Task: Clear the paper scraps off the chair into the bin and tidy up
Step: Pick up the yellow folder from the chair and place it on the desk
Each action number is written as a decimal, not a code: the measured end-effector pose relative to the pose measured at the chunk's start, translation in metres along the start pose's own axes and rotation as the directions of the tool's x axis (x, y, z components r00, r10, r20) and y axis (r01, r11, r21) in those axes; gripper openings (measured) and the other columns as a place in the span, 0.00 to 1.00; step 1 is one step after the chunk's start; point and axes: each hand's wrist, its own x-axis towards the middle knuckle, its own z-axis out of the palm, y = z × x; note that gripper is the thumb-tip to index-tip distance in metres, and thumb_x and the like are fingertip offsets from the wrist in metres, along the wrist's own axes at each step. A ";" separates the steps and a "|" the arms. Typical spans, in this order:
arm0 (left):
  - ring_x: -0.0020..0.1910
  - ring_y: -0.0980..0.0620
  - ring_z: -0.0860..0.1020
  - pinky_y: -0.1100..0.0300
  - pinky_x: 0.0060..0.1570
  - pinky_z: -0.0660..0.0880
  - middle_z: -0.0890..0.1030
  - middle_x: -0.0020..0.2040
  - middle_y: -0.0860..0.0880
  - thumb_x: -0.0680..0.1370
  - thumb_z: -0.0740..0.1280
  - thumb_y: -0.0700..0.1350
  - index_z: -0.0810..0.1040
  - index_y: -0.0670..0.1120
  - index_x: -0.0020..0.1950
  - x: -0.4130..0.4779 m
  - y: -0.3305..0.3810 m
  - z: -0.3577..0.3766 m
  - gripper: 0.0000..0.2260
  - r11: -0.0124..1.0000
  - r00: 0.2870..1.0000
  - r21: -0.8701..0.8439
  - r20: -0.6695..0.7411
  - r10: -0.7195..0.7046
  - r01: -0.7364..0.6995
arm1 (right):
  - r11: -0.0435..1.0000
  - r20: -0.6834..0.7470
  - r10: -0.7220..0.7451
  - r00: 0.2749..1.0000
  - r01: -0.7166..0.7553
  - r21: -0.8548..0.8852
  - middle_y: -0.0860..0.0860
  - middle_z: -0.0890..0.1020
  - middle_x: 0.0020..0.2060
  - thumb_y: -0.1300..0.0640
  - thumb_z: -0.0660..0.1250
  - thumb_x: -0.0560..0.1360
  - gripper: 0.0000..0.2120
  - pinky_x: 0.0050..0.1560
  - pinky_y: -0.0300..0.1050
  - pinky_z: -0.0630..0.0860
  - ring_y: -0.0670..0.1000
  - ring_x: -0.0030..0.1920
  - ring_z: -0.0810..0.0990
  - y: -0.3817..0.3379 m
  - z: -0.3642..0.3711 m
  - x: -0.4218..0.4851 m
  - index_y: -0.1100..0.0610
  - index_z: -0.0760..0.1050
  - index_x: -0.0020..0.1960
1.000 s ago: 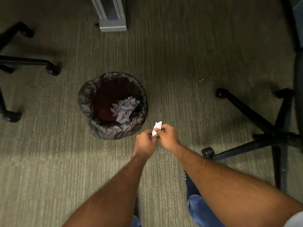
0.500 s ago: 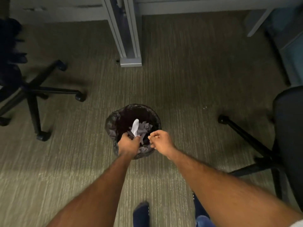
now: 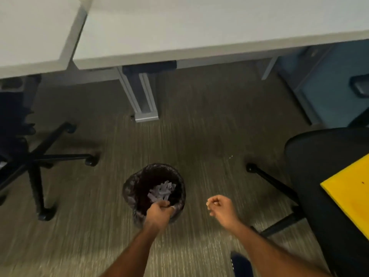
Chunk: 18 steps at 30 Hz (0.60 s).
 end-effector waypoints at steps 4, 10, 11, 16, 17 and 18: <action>0.38 0.57 0.78 0.68 0.36 0.74 0.80 0.41 0.52 0.76 0.72 0.42 0.77 0.43 0.54 -0.025 0.043 0.013 0.09 0.992 0.989 0.012 0.077 0.128 -0.129 | 0.999 -0.079 -0.022 0.997 0.025 0.044 0.54 0.79 0.34 0.69 0.67 0.75 0.08 0.28 0.35 0.74 0.49 0.33 0.77 -0.018 -0.048 -0.018 0.59 0.77 0.40; 0.39 0.52 0.79 0.57 0.43 0.76 0.82 0.43 0.47 0.75 0.73 0.43 0.79 0.43 0.56 -0.059 0.102 0.033 0.11 0.970 0.961 0.048 0.153 0.228 -0.238 | 0.999 -0.201 -0.037 0.979 0.043 0.022 0.56 0.81 0.35 0.68 0.69 0.74 0.06 0.29 0.37 0.74 0.49 0.30 0.78 -0.033 -0.119 -0.045 0.58 0.79 0.41; 0.40 0.53 0.79 0.57 0.45 0.77 0.83 0.43 0.48 0.74 0.73 0.44 0.79 0.44 0.55 -0.064 0.113 0.037 0.11 0.965 0.956 0.057 0.162 0.245 -0.257 | 0.999 -0.206 -0.030 0.978 0.034 0.017 0.56 0.82 0.35 0.66 0.69 0.74 0.05 0.30 0.38 0.75 0.49 0.30 0.79 -0.036 -0.131 -0.050 0.58 0.79 0.42; 0.39 0.56 0.78 0.65 0.39 0.73 0.82 0.43 0.52 0.74 0.73 0.47 0.79 0.47 0.55 -0.093 0.164 0.066 0.11 0.932 0.922 0.135 0.247 0.298 -0.338 | 0.999 -0.286 -0.039 0.958 0.028 -0.041 0.55 0.84 0.37 0.62 0.70 0.75 0.03 0.35 0.43 0.78 0.48 0.33 0.81 -0.040 -0.189 -0.074 0.55 0.80 0.43; 0.39 0.57 0.78 0.66 0.38 0.72 0.81 0.43 0.52 0.74 0.72 0.47 0.79 0.47 0.55 -0.097 0.173 0.074 0.11 0.923 0.911 0.148 0.272 0.308 -0.356 | 0.998 -0.307 -0.043 0.951 0.030 -0.047 0.55 0.84 0.37 0.62 0.70 0.74 0.03 0.38 0.45 0.79 0.49 0.34 0.82 -0.040 -0.200 -0.078 0.55 0.80 0.43; 0.38 0.58 0.77 0.68 0.36 0.72 0.81 0.42 0.52 0.75 0.72 0.47 0.79 0.48 0.55 -0.103 0.183 0.081 0.10 0.911 0.901 0.164 0.292 0.320 -0.377 | 0.998 -0.327 -0.045 0.944 0.030 -0.052 0.55 0.84 0.37 0.62 0.70 0.74 0.03 0.39 0.46 0.80 0.50 0.35 0.83 -0.039 -0.211 -0.082 0.55 0.80 0.43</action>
